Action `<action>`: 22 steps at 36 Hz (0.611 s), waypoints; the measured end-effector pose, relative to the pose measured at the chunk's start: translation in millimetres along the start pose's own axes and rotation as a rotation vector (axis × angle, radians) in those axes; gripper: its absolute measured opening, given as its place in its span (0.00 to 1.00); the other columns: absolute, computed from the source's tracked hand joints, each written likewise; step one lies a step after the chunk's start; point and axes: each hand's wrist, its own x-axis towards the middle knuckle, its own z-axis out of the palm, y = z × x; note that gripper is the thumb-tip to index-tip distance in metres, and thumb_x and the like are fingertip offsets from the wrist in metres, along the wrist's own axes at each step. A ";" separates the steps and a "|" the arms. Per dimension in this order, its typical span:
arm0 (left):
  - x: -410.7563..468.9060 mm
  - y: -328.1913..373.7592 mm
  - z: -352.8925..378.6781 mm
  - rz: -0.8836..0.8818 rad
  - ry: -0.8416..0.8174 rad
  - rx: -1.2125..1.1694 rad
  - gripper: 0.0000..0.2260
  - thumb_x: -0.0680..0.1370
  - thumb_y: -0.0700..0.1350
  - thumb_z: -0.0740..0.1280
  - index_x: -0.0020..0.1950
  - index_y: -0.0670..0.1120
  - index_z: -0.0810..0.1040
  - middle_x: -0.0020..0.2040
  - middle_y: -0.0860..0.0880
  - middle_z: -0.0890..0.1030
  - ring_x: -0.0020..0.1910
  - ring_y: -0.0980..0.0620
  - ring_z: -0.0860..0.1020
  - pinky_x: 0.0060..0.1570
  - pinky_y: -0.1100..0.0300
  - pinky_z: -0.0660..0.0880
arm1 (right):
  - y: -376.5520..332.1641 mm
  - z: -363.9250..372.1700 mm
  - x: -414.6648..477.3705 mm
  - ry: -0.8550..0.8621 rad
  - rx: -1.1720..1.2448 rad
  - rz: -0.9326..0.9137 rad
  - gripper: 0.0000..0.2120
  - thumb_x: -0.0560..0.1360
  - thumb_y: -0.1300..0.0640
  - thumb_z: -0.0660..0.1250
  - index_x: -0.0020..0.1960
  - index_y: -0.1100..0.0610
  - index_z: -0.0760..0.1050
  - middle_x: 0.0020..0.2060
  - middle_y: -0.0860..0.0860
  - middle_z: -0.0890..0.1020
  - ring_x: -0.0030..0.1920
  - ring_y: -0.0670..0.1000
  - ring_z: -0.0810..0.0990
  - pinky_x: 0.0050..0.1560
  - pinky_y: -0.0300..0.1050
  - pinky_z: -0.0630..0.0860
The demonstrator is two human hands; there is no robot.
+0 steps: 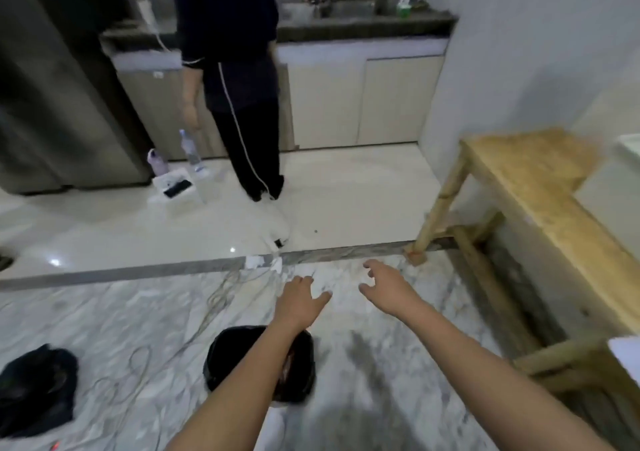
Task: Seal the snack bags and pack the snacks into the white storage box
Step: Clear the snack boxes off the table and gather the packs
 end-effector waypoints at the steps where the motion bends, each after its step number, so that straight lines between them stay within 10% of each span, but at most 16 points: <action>1: -8.7 20.5 2.3 0.044 -0.005 0.013 0.29 0.76 0.59 0.61 0.72 0.44 0.63 0.72 0.45 0.66 0.70 0.46 0.64 0.67 0.51 0.64 | 7.7 -18.3 -18.5 0.036 0.014 0.013 0.26 0.77 0.52 0.61 0.72 0.56 0.60 0.67 0.55 0.70 0.63 0.55 0.72 0.59 0.47 0.71; 10: -122.9 207.7 65.6 0.462 -0.057 0.115 0.23 0.76 0.56 0.62 0.67 0.43 0.70 0.64 0.43 0.71 0.65 0.43 0.68 0.59 0.53 0.67 | 128.5 -128.9 -238.0 0.402 0.103 0.153 0.19 0.76 0.54 0.61 0.66 0.56 0.67 0.62 0.55 0.74 0.60 0.55 0.74 0.57 0.47 0.72; 22: -374.9 366.4 269.9 0.959 -0.338 0.259 0.25 0.76 0.55 0.64 0.69 0.45 0.68 0.70 0.44 0.68 0.68 0.45 0.67 0.65 0.51 0.67 | 314.4 -100.0 -590.2 0.742 0.267 0.618 0.25 0.76 0.55 0.62 0.71 0.53 0.61 0.66 0.55 0.71 0.60 0.55 0.74 0.55 0.47 0.73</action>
